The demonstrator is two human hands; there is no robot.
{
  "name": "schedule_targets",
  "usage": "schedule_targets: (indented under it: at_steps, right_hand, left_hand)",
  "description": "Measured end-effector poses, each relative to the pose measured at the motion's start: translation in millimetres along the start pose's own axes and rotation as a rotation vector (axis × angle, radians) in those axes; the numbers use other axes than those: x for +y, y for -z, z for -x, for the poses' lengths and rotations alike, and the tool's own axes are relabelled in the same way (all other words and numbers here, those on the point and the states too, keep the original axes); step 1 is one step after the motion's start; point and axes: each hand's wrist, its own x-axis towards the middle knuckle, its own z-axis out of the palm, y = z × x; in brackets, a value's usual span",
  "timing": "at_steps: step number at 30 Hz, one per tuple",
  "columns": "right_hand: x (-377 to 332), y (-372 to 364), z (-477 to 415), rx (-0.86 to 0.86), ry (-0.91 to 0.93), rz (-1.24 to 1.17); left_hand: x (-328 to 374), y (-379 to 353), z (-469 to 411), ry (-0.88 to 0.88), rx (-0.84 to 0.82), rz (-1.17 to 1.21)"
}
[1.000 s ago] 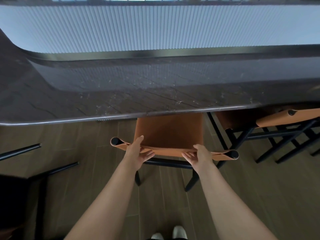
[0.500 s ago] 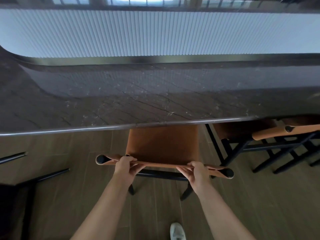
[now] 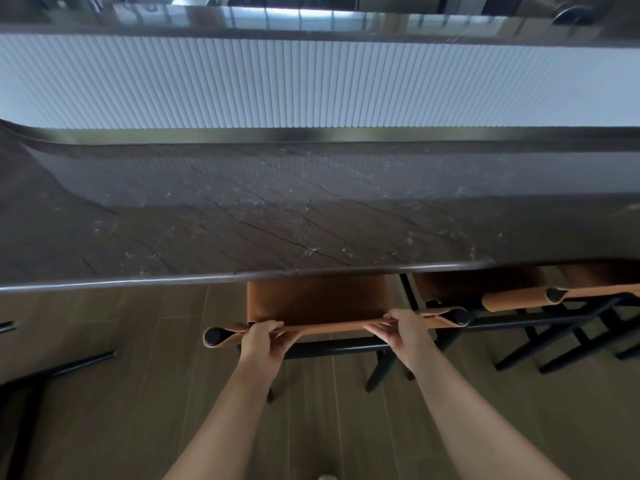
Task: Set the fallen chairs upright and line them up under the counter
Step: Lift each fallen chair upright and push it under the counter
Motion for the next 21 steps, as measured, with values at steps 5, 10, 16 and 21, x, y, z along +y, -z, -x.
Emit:
schedule_targets:
  at_steps: [5, 10, 16, 21]
  right_hand:
    - [-16.2, -15.8, -20.2, -0.044, -0.011, -0.010]
    - [-18.5, -28.0, -33.7, -0.031, -0.029, -0.040]
    - [-17.1, -30.4, -32.9, -0.027, -0.031, -0.065]
    - [-14.4, -33.1, -28.5, -0.018, -0.021, -0.049]
  left_hand:
    - [8.9, -16.3, -19.0, -0.013, -0.004, 0.026]
    - [18.0, -23.4, -31.4, -0.020, 0.024, 0.012]
    - [21.9, -21.9, -35.4, -0.020, 0.027, -0.030]
    - [29.9, -18.6, -43.1, -0.014, 0.033, -0.056]
